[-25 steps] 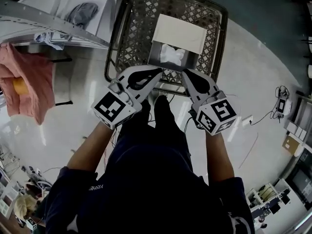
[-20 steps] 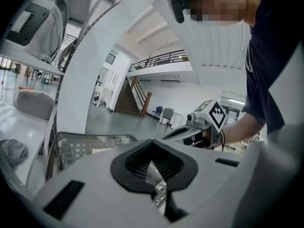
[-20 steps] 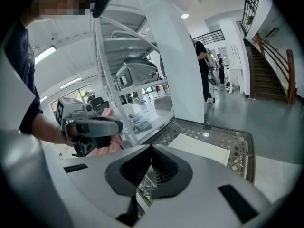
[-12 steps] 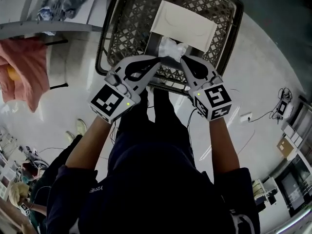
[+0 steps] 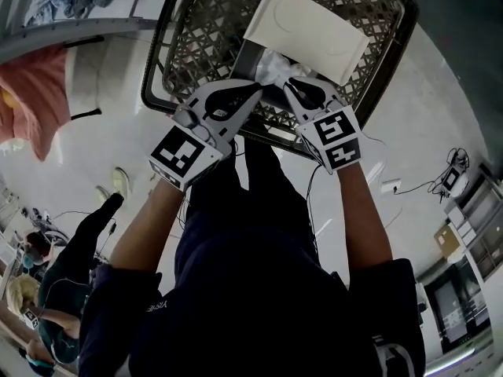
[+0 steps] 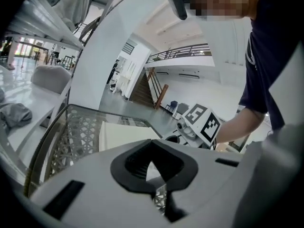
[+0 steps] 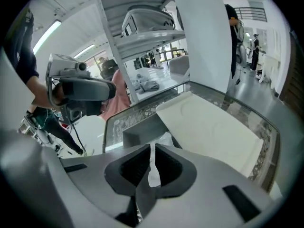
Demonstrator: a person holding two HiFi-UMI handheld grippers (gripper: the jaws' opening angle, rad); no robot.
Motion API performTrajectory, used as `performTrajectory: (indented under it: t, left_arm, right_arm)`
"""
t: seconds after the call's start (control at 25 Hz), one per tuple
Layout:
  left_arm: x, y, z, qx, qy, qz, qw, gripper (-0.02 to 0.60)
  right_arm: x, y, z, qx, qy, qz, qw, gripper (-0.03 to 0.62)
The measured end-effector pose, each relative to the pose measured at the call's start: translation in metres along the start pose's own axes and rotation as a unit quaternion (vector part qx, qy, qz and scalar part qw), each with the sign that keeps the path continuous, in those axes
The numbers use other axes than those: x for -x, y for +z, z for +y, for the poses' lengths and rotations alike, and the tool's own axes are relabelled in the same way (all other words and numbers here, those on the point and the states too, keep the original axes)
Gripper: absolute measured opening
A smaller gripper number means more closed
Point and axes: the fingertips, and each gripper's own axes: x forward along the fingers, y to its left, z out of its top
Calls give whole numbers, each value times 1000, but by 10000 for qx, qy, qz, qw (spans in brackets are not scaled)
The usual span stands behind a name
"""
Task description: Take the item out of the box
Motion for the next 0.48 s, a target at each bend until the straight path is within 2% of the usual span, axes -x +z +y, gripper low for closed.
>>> performTrajectory:
  t: [0.36,0.4,0.48]
  left_arm:
    - [-12,-20,0,235,74,11,9997,6]
    - [-13,-22,-1,263,77,6,9996,6]
    - [-12,-25,0,321,94,-12,9994,6]
  right_arm:
    - [-32,-25,-10,356,171,716,9967,26]
    - [-35,-26,-10,401,173,781,9960,36]
    - [-41,-29,-11,487,139,916,9945,96]
